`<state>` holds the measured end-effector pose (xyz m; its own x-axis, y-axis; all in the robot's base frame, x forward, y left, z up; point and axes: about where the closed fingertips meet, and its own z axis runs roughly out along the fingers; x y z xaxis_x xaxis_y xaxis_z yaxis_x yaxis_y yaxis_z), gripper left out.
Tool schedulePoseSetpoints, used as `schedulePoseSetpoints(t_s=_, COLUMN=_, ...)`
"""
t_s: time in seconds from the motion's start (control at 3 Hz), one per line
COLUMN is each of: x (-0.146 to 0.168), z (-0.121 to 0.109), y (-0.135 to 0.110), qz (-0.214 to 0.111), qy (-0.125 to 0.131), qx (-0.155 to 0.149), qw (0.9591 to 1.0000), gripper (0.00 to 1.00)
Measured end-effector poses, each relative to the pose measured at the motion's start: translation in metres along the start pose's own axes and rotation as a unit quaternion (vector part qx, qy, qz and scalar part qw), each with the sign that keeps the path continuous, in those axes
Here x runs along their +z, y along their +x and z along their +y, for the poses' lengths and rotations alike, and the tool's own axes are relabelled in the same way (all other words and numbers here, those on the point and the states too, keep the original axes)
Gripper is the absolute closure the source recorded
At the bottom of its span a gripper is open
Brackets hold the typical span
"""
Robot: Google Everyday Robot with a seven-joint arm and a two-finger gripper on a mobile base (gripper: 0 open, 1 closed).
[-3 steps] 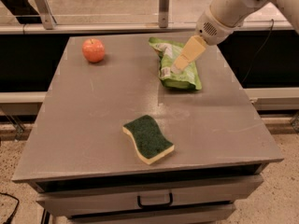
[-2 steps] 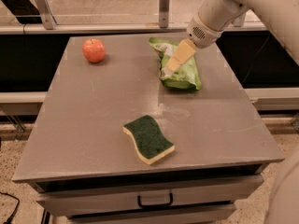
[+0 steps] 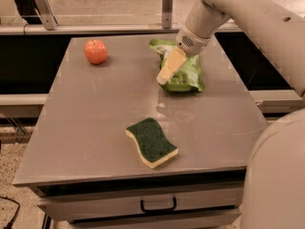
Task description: Move green rice chip bag near sponge
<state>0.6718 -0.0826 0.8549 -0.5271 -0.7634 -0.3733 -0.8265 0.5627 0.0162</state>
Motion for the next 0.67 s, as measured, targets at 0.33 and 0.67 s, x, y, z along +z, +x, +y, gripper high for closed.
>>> schedulePoseSetpoints(t_s=0.33, x=0.0103, z=0.0055, y=-0.0025, qz=0.009, qy=-0.015, qx=-0.010, qw=0.9998, gripper=0.25)
schedulePoseSetpoints(t_s=0.67, x=0.0107, z=0.0102, y=-0.0053, qz=0.011, qy=-0.021, qx=-0.017, qw=0.9996, gripper=0.49)
